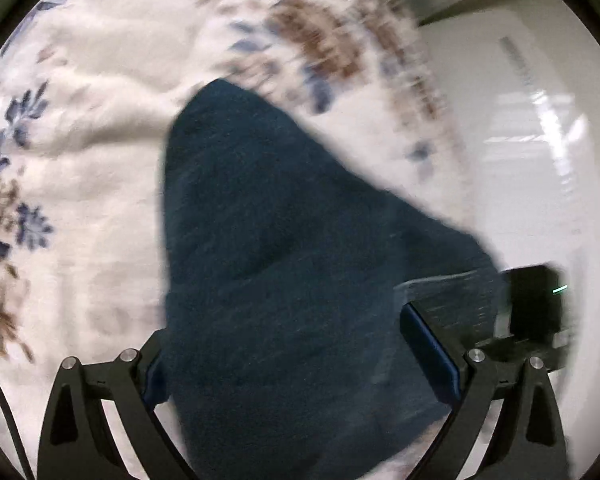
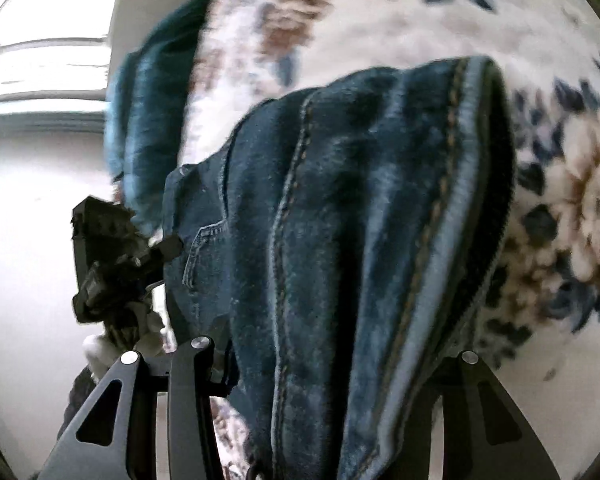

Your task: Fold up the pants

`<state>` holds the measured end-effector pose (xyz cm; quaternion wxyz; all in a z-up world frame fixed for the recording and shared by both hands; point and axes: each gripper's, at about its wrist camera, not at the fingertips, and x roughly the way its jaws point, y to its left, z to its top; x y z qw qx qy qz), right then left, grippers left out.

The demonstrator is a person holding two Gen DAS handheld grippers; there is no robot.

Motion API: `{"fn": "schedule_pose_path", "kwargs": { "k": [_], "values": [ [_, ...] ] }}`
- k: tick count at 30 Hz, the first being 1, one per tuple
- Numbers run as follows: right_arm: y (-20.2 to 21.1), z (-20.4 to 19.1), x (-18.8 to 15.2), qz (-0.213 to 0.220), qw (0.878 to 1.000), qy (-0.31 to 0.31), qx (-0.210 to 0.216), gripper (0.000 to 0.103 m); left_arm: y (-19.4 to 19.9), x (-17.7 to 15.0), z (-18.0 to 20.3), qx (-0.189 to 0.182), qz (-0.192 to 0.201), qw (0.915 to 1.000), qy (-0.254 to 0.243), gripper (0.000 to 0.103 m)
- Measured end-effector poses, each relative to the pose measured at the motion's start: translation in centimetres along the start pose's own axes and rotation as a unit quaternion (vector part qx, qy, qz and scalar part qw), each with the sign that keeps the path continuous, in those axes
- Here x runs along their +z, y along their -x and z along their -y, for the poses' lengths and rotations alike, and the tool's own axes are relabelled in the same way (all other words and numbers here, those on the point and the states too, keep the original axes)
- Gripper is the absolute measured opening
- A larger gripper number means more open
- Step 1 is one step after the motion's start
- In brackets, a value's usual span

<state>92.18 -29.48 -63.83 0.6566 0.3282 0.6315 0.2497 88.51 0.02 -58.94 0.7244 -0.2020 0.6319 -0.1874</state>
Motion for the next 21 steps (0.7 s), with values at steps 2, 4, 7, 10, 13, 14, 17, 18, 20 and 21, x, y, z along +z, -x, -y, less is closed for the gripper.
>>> {"fn": "schedule_pose_path", "kwargs": {
  "k": [2, 4, 7, 10, 13, 14, 17, 18, 20, 21],
  "values": [
    [-0.2, 0.6, 0.1, 0.000, 1.000, -0.007, 0.000, 0.056, -0.5, -0.4, -0.6, 0.000, -0.007, 1.0000, 0.000, 0.100],
    [0.4, 0.5, -0.4, -0.006, 1.000, -0.009, -0.016, 0.064, 0.0, -0.7, -0.9, -0.003, -0.009, 0.9998, 0.015, 0.100],
    [2.1, -0.7, -0.2, -0.009, 0.998, -0.017, -0.058, 0.084, 2.4, -1.8, 0.4, 0.045, 0.015, 0.9988, -0.009, 0.099],
    [4.6, -3.8, -3.0, 0.041, 0.976, 0.046, -0.210, 0.097, 5.9, -4.0, 3.0, 0.138, 0.091, 0.9841, -0.064, 0.100],
    [5.5, -7.4, -5.9, 0.080, 0.941, 0.088, -0.316, 0.097, 8.1, -6.8, 5.3, 0.220, 0.127, 0.9633, -0.086, 0.101],
    [5.7, -8.4, -7.3, 0.093, 0.933, 0.095, -0.334, 0.097, 8.5, -7.5, 5.8, 0.230, 0.131, 0.9611, -0.080, 0.101],
    [8.4, -10.1, -12.9, 0.127, 0.915, 0.093, -0.371, 0.097, 9.6, -9.5, 7.1, 0.228, 0.132, 0.9625, -0.063, 0.101],
    [9.2, -12.0, -14.5, 0.143, 0.909, 0.091, -0.381, 0.097, 10.3, -10.3, 7.8, 0.230, 0.135, 0.9623, -0.056, 0.101],
    [12.0, -14.1, -18.7, 0.170, 0.896, 0.093, -0.399, 0.097, 11.6, -11.4, 8.9, 0.226, 0.135, 0.9632, -0.055, 0.101],
    [12.7, -15.0, -19.8, 0.181, 0.894, 0.089, -0.401, 0.097, 11.9, -11.6, 9.7, 0.230, 0.137, 0.9619, -0.056, 0.101]
  ]
}}
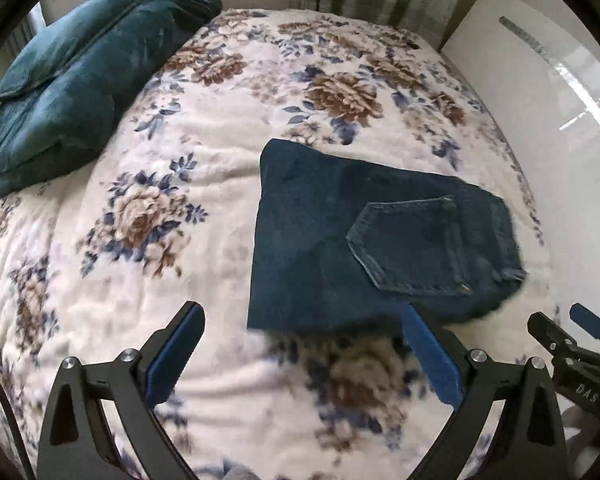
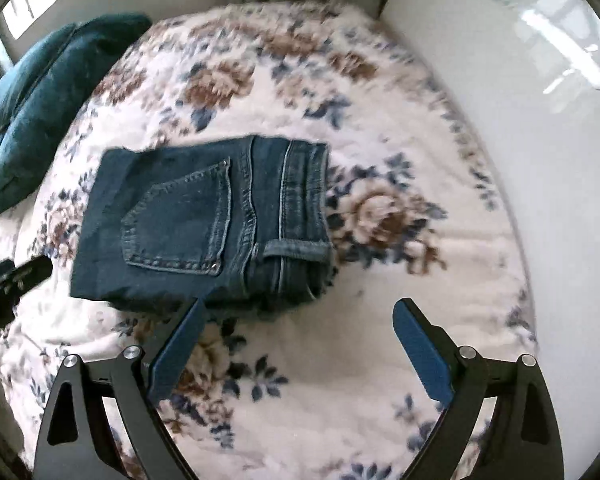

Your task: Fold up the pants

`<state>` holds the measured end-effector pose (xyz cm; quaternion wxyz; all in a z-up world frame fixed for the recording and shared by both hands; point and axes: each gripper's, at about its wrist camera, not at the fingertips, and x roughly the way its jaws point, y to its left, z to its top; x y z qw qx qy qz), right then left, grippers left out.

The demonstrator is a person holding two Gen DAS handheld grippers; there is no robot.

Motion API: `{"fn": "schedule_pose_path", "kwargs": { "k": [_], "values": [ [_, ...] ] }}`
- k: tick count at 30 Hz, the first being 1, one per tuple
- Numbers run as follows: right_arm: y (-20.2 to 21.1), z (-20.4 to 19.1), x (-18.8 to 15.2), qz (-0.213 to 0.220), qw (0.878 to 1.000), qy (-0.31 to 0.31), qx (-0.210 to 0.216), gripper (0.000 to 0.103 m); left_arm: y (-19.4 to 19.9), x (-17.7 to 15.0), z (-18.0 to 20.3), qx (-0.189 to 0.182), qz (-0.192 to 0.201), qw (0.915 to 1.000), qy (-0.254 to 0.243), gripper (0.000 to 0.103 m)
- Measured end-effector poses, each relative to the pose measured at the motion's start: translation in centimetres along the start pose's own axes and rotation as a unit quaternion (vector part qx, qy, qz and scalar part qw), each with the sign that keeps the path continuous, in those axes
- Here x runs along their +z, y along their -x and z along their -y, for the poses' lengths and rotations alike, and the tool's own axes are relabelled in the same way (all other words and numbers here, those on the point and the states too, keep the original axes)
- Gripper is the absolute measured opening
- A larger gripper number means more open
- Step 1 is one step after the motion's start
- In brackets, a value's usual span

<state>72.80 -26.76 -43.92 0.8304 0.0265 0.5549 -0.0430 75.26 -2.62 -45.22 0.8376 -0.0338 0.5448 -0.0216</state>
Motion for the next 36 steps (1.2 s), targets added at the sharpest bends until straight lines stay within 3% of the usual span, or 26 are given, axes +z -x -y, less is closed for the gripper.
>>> {"fn": "schedule_pose_path", "kwargs": {
  "k": [10, 23, 28, 36],
  "values": [
    [17.6, 0.8, -5.8, 0.050, 0.999, -0.012, -0.016, 0.097, 16.0, -4.1, 2.9, 0.028, 0.071, 0.9959, -0.047, 0.101],
    [44.5, 0.8, -16.6, 0.128, 0.992, -0.010, -0.004, 0.097, 38.9, -14.2, 3.1, 0.018, 0.126, 0.9910, -0.041, 0.101],
    [52.5, 0.4, -21.5, 0.149, 0.989, 0.007, 0.004, 0.097, 46.6, -18.5, 2.6, 0.014, 0.154, 0.9872, -0.037, 0.101],
    [61.8, 0.3, -27.9, 0.168, 0.985, 0.020, 0.020, 0.097, 54.2, -23.8, 2.2, 0.019, 0.191, 0.9807, -0.039, 0.101]
  ]
}}
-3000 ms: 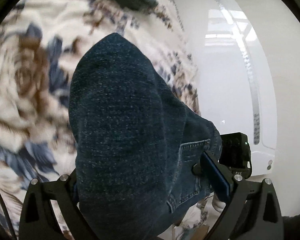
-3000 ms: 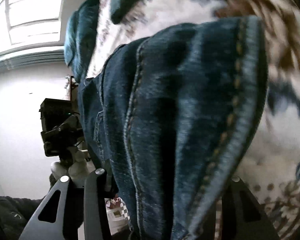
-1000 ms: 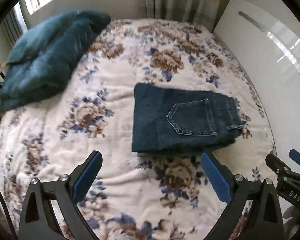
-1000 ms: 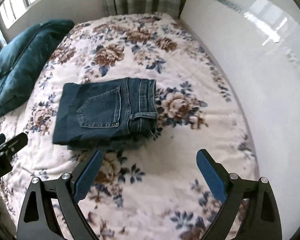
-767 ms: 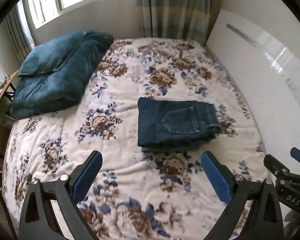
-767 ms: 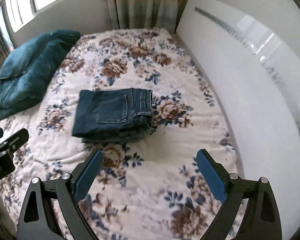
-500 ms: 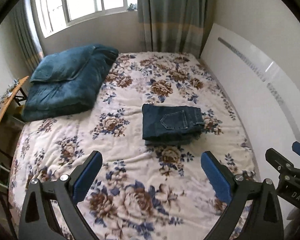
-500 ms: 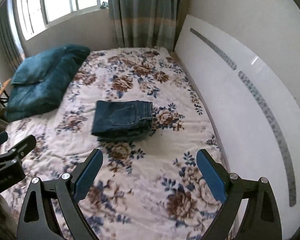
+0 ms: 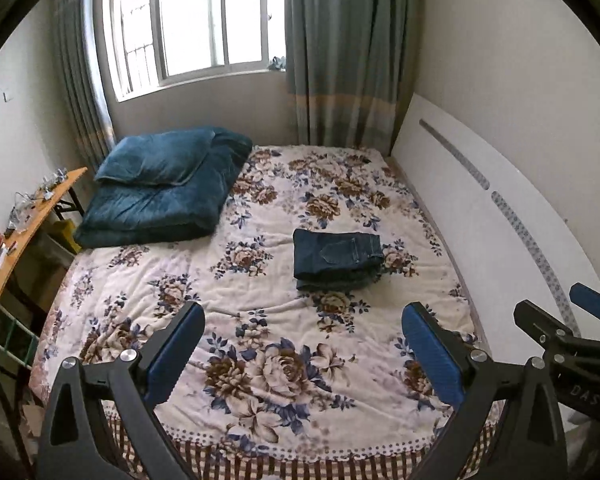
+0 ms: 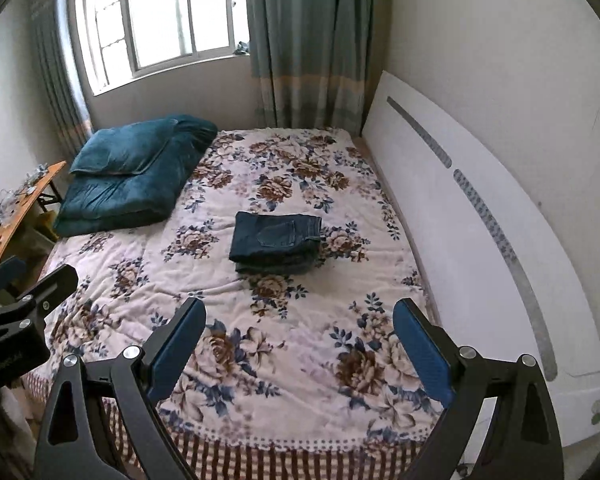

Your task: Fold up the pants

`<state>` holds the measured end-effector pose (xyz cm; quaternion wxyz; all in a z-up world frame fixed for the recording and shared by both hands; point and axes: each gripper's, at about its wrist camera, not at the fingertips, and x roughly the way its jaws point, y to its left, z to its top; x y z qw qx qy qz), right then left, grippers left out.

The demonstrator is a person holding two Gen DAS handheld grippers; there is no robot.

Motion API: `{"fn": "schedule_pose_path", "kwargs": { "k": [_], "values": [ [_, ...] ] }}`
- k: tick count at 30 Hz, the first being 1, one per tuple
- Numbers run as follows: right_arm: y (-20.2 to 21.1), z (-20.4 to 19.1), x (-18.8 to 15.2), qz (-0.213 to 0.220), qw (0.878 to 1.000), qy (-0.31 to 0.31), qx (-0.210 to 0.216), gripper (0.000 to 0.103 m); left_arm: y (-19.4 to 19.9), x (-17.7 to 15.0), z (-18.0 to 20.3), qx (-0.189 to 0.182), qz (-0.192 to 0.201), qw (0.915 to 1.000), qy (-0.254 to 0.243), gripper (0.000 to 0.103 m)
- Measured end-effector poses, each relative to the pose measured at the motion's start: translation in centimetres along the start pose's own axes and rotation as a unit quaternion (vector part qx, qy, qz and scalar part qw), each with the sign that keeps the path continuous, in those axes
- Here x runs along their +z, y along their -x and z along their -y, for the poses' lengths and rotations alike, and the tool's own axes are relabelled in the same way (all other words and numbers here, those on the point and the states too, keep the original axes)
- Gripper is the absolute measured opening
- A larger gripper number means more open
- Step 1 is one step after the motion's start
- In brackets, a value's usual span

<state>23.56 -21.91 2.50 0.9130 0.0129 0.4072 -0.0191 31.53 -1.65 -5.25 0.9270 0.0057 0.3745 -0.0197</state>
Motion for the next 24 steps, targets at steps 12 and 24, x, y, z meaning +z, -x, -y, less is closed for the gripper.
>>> {"fn": "schedule_pose_path", "kwargs": {
  "k": [12, 24],
  "values": [
    [11.5, -1.2, -3.1, 0.042, 0.999, 0.008, -0.012, 0.097, 6.2, -2.7, -0.6, 0.001, 0.010, 0.9999, -0.003, 0.101],
    [13.8, -0.6, -4.0, 0.039, 0.999, 0.007, 0.012, 0.097, 7.7, -3.5, 0.2, 0.011, 0.005, 0.9999, 0.002, 0.101]
  ]
}}
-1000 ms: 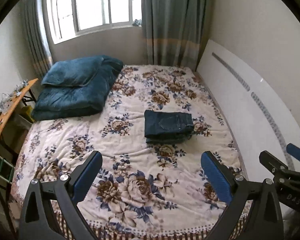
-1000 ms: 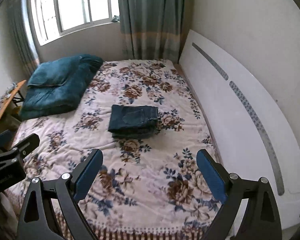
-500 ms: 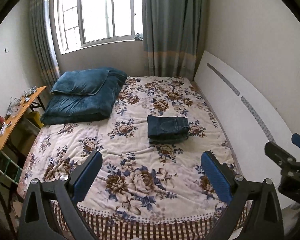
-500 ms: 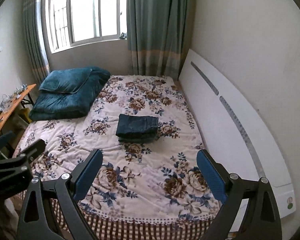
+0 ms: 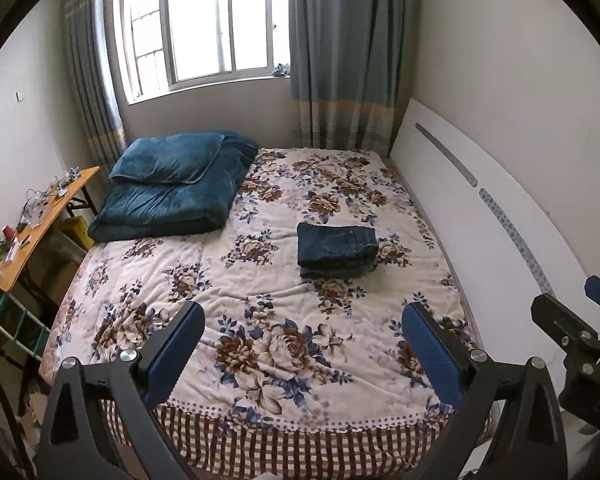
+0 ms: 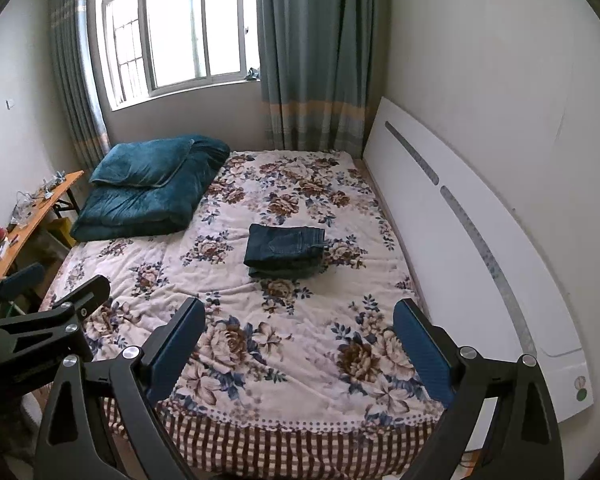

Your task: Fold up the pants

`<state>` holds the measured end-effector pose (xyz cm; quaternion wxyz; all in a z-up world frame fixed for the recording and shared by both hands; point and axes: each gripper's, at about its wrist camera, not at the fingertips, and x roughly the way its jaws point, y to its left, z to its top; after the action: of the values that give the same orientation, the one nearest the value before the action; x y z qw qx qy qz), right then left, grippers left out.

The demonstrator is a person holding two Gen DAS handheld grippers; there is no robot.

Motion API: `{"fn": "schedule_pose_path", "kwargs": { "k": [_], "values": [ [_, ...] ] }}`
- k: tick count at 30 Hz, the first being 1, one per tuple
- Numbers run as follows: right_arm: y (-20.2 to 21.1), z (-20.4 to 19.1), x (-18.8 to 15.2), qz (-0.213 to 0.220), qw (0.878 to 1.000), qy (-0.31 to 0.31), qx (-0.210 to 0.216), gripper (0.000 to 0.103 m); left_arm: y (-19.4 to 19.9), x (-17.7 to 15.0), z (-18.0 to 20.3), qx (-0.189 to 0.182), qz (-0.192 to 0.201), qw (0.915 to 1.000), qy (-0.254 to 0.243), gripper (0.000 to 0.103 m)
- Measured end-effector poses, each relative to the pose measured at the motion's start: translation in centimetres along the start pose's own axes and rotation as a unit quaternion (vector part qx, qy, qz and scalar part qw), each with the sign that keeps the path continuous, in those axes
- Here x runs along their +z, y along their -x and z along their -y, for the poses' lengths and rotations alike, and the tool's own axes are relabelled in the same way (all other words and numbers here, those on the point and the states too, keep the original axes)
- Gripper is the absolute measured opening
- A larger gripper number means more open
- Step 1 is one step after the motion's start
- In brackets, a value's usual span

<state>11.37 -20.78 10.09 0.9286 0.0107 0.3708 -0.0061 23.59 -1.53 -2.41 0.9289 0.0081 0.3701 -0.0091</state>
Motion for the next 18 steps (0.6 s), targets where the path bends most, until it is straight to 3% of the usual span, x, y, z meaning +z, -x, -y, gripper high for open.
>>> {"fn": "schedule_pose_path", "kwargs": {
  "k": [8, 13, 18],
  "values": [
    [-3.6, 2.5, 1.6, -0.006, 1.000, -0.011, 0.000, 0.101, -1.7, 1.8, 0.2, 0.030, 0.000, 0.9995, 0.007, 0.103],
    [-6.2, 3.0, 4.2, -0.017, 1.000, -0.002, 0.003, 0.101, -3.1, 3.8, 0.4, 0.054, -0.001, 0.9985, 0.010, 0.102],
    [-8.5, 2.8, 7.4, -0.017, 1.000, 0.009, 0.001, 0.101, -5.6, 5.6, 0.7, 0.056, -0.026, 0.9980, 0.016, 0.102]
  ]
}}
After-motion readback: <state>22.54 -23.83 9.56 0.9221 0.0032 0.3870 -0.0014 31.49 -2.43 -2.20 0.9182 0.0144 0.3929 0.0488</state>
